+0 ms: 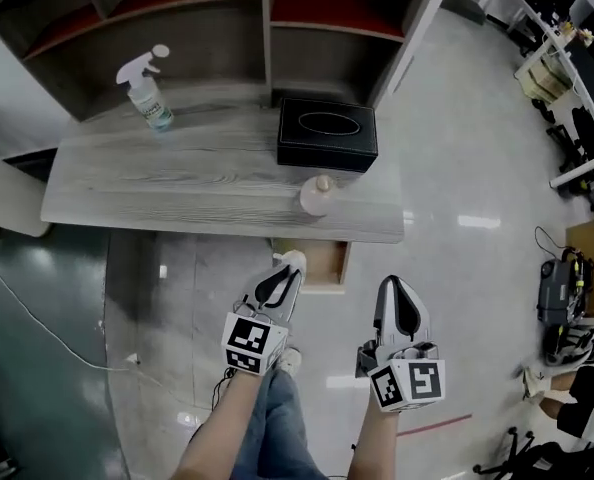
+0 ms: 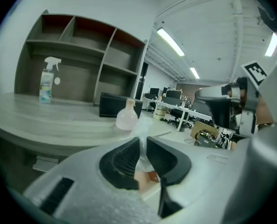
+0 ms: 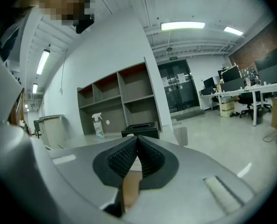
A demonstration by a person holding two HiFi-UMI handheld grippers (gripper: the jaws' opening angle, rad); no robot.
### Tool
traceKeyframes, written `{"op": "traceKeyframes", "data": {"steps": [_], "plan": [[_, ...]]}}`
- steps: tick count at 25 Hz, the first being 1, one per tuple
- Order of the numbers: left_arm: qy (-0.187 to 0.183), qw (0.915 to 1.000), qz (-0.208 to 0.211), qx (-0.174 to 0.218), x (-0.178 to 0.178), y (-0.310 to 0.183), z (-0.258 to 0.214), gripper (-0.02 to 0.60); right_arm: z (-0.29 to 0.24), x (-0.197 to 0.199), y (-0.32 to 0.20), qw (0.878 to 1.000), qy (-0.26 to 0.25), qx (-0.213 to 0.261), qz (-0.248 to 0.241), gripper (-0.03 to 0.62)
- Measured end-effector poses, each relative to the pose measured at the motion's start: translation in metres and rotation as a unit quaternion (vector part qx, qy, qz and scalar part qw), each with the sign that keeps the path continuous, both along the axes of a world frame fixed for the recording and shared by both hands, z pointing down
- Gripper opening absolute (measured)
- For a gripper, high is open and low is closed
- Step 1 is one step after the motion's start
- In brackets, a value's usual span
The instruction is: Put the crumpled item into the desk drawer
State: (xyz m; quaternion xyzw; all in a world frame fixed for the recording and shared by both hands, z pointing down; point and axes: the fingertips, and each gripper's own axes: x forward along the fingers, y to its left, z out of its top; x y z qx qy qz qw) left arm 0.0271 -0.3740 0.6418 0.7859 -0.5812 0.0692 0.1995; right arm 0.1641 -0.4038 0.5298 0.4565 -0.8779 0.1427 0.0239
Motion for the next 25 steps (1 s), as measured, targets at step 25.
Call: {"op": "traceKeyframes", "data": {"steps": [25], "plan": [[0.017, 0.9947, 0.002, -0.101, 0.015, -0.040, 0.119, 0.172, 0.089, -0.008, -0.011, 0.999, -0.009, -0.051, -0.002, 0.011]]}}
